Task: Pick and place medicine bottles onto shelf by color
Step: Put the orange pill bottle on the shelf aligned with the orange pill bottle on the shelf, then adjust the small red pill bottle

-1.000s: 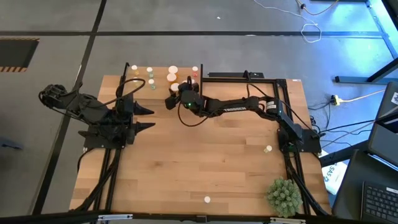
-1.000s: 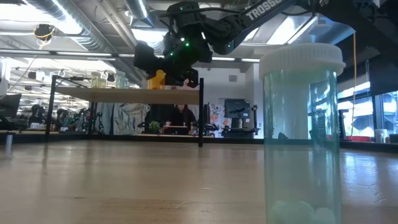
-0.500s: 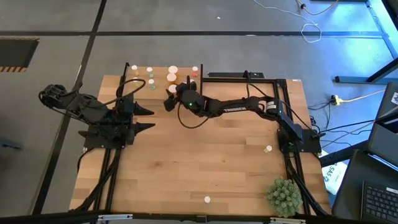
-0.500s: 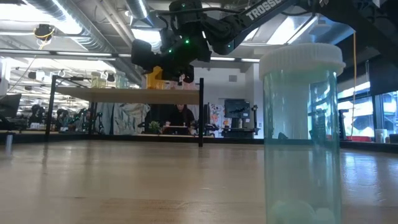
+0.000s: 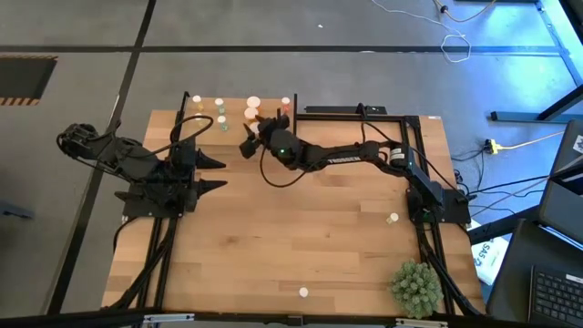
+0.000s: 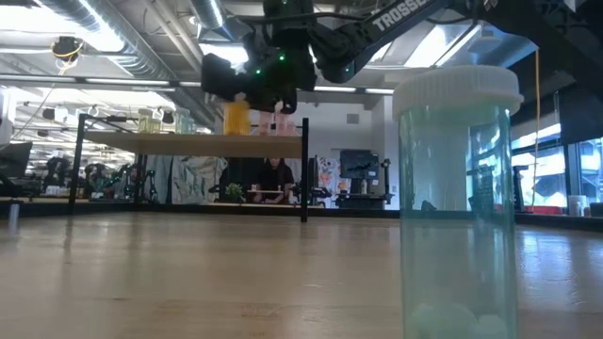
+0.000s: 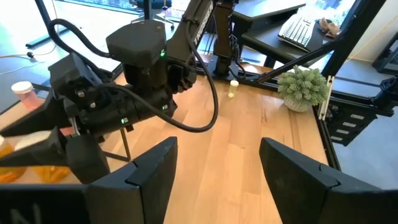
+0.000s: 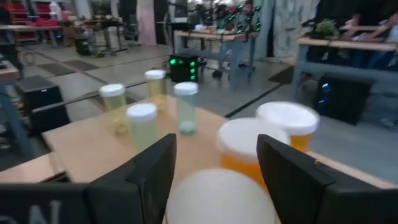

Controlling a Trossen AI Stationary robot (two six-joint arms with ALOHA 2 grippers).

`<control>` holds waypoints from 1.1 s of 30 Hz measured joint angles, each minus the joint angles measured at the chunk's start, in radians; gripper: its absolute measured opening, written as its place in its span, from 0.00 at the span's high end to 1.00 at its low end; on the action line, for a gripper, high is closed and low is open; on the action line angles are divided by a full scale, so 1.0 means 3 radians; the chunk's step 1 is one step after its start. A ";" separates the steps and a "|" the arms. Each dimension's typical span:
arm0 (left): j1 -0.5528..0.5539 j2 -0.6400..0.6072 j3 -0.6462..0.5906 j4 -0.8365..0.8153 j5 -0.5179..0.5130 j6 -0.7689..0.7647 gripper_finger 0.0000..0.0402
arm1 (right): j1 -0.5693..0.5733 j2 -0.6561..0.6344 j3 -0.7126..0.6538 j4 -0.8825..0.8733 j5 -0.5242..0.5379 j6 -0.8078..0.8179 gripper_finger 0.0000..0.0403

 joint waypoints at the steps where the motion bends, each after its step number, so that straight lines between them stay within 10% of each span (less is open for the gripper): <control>1: 0.0000 0.0000 0.0000 0.0000 0.0000 0.0001 0.44 | 0.0000 0.0000 0.0000 0.0040 0.0052 -0.0044 0.44; 21: 0.0000 0.0000 0.0000 -0.0003 0.0000 0.0001 0.44 | 0.0256 -0.0001 0.0592 0.0503 -0.0310 -0.1160 0.44; 33: 0.0002 -0.0032 -0.0001 -0.0038 -0.0022 0.0005 0.44 | 0.0475 -0.0164 0.2045 -0.2354 -0.0329 -0.1080 0.44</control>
